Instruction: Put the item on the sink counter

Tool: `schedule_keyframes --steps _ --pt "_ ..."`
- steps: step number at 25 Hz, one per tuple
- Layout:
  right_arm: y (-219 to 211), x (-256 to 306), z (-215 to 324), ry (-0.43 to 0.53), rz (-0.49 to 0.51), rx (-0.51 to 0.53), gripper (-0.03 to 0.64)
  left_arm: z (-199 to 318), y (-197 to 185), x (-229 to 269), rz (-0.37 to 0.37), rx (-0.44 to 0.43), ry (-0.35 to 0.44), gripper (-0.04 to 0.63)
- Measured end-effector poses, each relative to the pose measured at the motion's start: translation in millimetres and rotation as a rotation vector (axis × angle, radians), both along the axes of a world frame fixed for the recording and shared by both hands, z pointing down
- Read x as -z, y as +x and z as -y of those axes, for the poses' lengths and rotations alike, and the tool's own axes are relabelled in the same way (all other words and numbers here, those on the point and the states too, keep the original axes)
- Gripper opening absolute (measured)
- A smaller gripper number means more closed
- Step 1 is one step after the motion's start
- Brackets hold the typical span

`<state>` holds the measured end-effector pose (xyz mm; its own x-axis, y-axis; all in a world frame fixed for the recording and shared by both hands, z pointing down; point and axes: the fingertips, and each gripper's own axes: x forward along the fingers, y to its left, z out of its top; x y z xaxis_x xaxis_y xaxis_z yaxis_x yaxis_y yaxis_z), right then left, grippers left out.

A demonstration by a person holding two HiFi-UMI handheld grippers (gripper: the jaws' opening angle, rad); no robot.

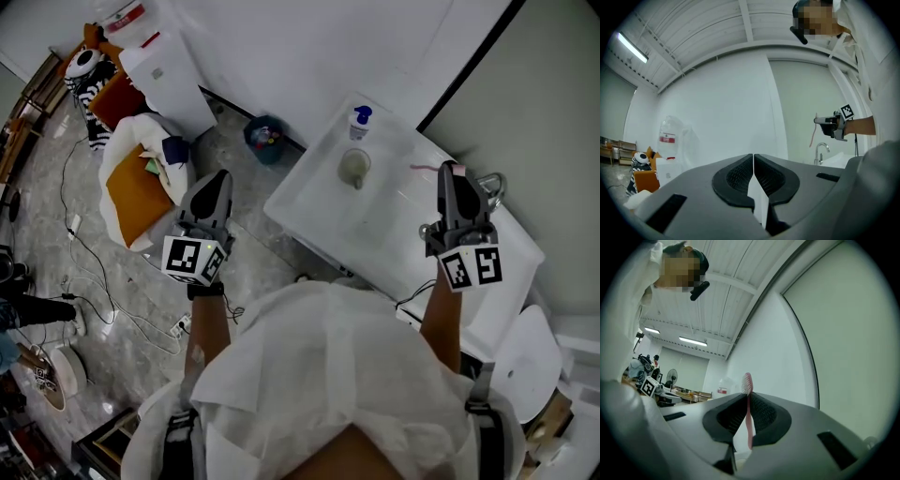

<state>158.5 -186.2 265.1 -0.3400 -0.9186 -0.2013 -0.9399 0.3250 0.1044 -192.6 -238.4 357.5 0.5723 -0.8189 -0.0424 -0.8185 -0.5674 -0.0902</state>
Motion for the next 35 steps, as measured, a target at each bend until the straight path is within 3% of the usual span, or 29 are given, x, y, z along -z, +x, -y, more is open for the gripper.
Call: schedule_keyframes --steps 8,20,35 --pt "-18 18 26 0.017 -0.004 0.079 0.023 5 17 -3 -0.015 -0.01 -0.009 0.02" --pt "-33 -3 73 -0.039 -0.031 0.136 0.023 17 24 -15 -0.029 0.001 -0.035 0.02" --pt "-39 -83 115 -0.204 -0.012 0.155 0.023 24 29 -25 -0.015 -0.005 -0.055 0.02"
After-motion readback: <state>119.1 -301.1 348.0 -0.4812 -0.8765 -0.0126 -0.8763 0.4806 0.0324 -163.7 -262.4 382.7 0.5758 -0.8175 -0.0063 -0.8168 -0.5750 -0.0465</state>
